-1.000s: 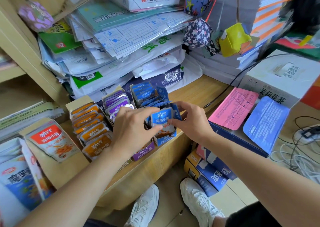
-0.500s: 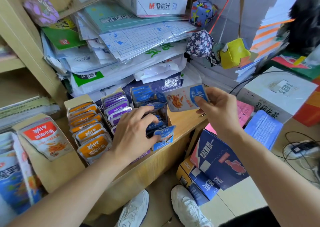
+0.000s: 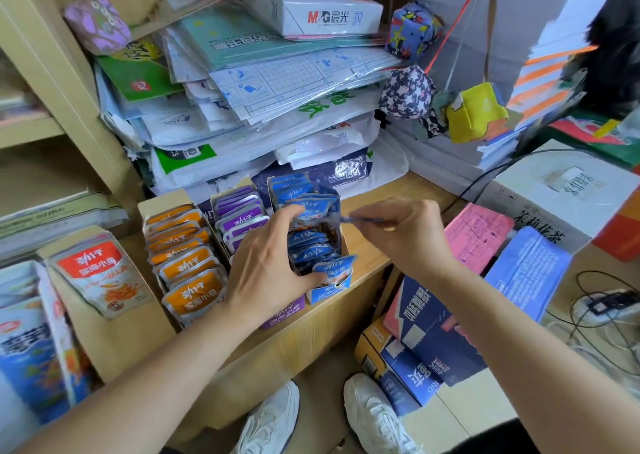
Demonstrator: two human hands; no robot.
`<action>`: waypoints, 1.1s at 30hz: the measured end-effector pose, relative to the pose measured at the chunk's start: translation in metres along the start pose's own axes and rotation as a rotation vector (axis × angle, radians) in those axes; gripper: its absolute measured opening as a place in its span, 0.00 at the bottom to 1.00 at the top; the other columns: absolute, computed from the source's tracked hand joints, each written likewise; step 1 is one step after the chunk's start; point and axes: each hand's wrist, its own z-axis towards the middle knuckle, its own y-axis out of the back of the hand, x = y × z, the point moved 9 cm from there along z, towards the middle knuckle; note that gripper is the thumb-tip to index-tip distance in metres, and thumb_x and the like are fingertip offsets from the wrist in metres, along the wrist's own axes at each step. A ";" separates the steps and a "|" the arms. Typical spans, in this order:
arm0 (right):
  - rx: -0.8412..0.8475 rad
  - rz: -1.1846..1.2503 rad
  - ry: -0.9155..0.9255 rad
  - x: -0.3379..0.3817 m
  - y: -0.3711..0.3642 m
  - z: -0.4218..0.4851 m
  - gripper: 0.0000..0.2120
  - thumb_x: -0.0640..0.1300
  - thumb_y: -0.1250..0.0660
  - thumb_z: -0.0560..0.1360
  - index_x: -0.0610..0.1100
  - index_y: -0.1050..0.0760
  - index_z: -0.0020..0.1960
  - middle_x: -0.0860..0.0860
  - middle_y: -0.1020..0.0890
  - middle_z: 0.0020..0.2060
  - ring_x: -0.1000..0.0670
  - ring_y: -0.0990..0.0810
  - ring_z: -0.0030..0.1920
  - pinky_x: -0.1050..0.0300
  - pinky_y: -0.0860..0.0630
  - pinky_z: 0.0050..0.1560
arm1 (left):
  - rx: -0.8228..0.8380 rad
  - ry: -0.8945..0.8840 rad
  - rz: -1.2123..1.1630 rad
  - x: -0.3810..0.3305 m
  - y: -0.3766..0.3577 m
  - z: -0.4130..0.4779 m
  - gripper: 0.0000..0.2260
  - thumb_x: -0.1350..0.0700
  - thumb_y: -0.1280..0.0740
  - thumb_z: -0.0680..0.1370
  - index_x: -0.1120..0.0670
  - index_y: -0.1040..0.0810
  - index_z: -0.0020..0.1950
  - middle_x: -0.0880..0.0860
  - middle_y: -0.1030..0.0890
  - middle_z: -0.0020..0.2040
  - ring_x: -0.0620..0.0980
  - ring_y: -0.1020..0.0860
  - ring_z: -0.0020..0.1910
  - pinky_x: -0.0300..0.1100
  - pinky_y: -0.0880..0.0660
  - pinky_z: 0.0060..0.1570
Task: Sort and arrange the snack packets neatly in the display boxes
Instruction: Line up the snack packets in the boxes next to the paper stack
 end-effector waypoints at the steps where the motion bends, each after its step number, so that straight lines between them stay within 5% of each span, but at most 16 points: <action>1: 0.025 -0.031 0.028 -0.002 -0.010 0.002 0.08 0.36 0.25 0.72 0.45 0.13 0.49 0.52 0.13 0.42 0.57 0.15 0.40 0.55 0.17 0.43 | 0.005 -0.003 -0.005 0.001 0.000 0.000 0.47 0.36 0.19 0.60 0.50 0.34 0.73 0.51 0.20 0.65 0.53 0.21 0.61 0.51 0.24 0.61; 7: 0.188 -0.159 0.132 -0.006 -0.063 0.001 0.13 0.33 0.27 0.73 0.44 0.14 0.55 0.51 0.21 0.45 0.54 0.21 0.43 0.69 0.27 0.45 | 0.026 -0.155 0.008 -0.004 -0.001 0.001 0.39 0.37 0.20 0.64 0.51 0.28 0.70 0.49 0.26 0.69 0.49 0.24 0.65 0.53 0.24 0.62; 11: 0.217 0.006 -0.021 -0.005 -0.063 0.001 0.17 0.34 0.32 0.73 0.43 0.18 0.61 0.51 0.14 0.48 0.54 0.15 0.47 0.54 0.17 0.51 | 0.039 -0.209 0.101 -0.001 -0.006 0.002 0.32 0.33 0.26 0.67 0.49 0.24 0.65 0.49 0.24 0.67 0.51 0.22 0.61 0.53 0.23 0.59; 16: -0.027 0.022 -0.299 -0.034 -0.029 0.012 0.09 0.40 0.27 0.72 0.46 0.18 0.52 0.56 0.16 0.41 0.61 0.19 0.40 0.64 0.23 0.42 | 0.034 -0.203 0.190 0.004 -0.007 0.003 0.34 0.31 0.26 0.67 0.50 0.21 0.66 0.46 0.22 0.63 0.49 0.22 0.57 0.48 0.27 0.59; 18: 0.023 0.015 -0.380 -0.047 -0.036 0.019 0.11 0.47 0.24 0.73 0.48 0.20 0.54 0.57 0.17 0.43 0.62 0.21 0.37 0.67 0.26 0.38 | 0.040 -0.193 0.204 0.004 -0.006 0.003 0.36 0.32 0.25 0.66 0.50 0.23 0.68 0.46 0.23 0.64 0.48 0.23 0.58 0.47 0.28 0.60; 24: 0.131 -0.062 -0.367 -0.051 -0.055 0.034 0.03 0.41 0.28 0.76 0.46 0.16 0.48 0.52 0.15 0.36 0.55 0.20 0.31 0.54 0.20 0.38 | 0.051 -0.158 0.208 0.005 -0.005 0.004 0.40 0.31 0.24 0.64 0.50 0.25 0.70 0.47 0.24 0.67 0.49 0.24 0.62 0.49 0.28 0.62; 29: -0.100 0.056 -0.377 -0.040 -0.009 0.040 0.05 0.37 0.29 0.77 0.46 0.18 0.46 0.50 0.15 0.38 0.57 0.18 0.31 0.65 0.23 0.31 | 0.040 -0.167 0.227 0.006 -0.004 0.004 0.39 0.29 0.25 0.65 0.51 0.23 0.68 0.47 0.23 0.65 0.49 0.23 0.59 0.50 0.26 0.59; 33: -0.266 0.322 -0.203 -0.015 0.031 0.046 0.11 0.33 0.30 0.76 0.50 0.19 0.45 0.53 0.16 0.36 0.49 0.16 0.36 0.56 0.17 0.39 | -0.014 -0.190 0.239 0.003 -0.001 0.005 0.36 0.31 0.23 0.64 0.52 0.20 0.63 0.48 0.19 0.59 0.51 0.20 0.54 0.49 0.26 0.55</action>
